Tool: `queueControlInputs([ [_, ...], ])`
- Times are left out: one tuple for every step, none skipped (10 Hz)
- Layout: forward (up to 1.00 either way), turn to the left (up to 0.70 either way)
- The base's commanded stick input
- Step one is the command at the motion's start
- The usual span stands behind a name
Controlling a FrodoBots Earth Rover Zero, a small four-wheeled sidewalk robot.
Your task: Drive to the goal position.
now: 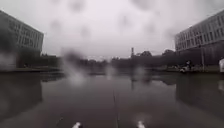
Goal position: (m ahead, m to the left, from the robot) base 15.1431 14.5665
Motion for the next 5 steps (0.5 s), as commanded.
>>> queueControlInputs([
  [0.7,-0.13],
  [0.7,-0.13],
  [0.7,-0.13],
  [0.7,-0.13],
  [0.7,-0.13],
])
